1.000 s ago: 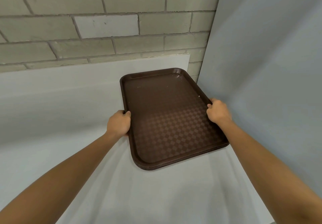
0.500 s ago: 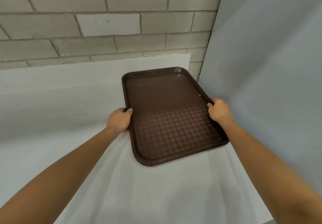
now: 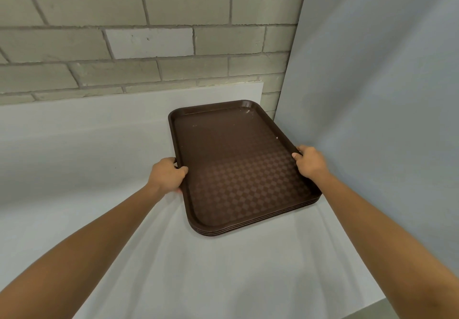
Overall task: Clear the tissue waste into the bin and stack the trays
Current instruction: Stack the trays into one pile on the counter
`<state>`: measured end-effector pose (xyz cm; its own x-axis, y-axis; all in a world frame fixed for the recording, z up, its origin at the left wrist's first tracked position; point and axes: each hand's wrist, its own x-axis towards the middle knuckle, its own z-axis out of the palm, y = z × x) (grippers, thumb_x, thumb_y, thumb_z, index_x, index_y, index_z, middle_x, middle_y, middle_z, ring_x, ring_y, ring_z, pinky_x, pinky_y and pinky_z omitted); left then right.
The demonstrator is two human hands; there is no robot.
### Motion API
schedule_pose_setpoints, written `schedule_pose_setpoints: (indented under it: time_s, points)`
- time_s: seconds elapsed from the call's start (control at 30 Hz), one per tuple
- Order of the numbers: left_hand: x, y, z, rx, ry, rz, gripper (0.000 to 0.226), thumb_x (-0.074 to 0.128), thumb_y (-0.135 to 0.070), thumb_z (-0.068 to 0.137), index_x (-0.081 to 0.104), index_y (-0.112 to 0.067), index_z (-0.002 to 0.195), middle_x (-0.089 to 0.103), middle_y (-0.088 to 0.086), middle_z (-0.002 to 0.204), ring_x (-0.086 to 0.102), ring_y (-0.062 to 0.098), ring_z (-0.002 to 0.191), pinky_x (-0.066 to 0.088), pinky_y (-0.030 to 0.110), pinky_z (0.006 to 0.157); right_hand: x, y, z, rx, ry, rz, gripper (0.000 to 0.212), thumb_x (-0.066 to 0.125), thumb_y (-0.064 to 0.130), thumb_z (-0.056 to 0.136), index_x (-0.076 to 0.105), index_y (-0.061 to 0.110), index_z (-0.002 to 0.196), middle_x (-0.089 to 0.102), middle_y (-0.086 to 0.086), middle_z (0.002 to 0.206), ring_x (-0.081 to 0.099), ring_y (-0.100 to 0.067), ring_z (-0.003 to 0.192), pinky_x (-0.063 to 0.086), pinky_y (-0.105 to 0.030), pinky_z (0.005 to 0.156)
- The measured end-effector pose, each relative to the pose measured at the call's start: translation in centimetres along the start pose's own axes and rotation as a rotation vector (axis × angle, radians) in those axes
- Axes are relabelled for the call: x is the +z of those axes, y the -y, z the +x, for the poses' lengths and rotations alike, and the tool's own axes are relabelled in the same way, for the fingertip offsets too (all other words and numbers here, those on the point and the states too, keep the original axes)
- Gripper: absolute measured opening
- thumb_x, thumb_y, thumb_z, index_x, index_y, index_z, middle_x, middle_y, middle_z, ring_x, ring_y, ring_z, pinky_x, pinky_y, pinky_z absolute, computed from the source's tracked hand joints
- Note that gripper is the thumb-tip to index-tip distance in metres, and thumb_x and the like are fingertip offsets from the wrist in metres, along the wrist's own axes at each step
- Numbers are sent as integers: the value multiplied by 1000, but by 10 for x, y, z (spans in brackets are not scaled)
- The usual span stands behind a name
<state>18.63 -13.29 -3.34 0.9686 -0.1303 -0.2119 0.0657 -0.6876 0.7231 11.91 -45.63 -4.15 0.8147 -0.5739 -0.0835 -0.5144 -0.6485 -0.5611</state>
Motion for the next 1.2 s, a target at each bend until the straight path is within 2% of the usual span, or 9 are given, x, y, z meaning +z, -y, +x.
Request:
schedule_pose_setpoints:
  time_s: [0.23,0.33,0.5,0.7,0.9,1.2]
  points:
    - [4,1,2,-3,3,-16,39,49,-25,95,52,-6,128,66,13,110,66,31,88,54,42,88,1,-1,0,8,-14,-14,38,44,21,99,49,9,134,57,-17,129,53,-35,117,43,-40,99]
    - [4,2,1,-19,7,-61,41,51,-24,94,50,-8,131,67,12,109,67,29,84,55,41,86,2,-1,0,10,-34,-53,36,42,21,99,51,10,132,59,-18,125,54,-36,114,45,-40,95]
    - [-1,3,0,-77,64,-208,50,56,-21,92,42,-9,138,67,12,112,69,27,79,57,36,74,1,2,-1,23,-29,-110,35,40,22,100,50,10,131,57,-21,124,53,-39,113,44,-39,91]
    - [-1,5,1,-92,90,-238,54,58,-20,91,40,-8,140,67,12,111,70,26,78,58,38,76,2,1,-9,13,-27,-113,35,43,21,98,49,12,131,59,-18,122,55,-37,111,46,-40,90]
    - [1,5,1,-39,54,-154,41,53,-18,93,50,-8,132,69,13,101,70,28,77,58,42,80,2,0,-14,1,-65,-85,35,44,16,98,50,8,132,59,-21,122,55,-38,111,45,-39,91]
    - [-2,5,8,-60,68,-158,42,53,-18,93,50,-7,134,68,14,105,70,29,78,58,41,79,4,4,-17,-9,-85,-44,34,43,12,98,53,7,130,62,-22,117,57,-38,107,46,-36,90]
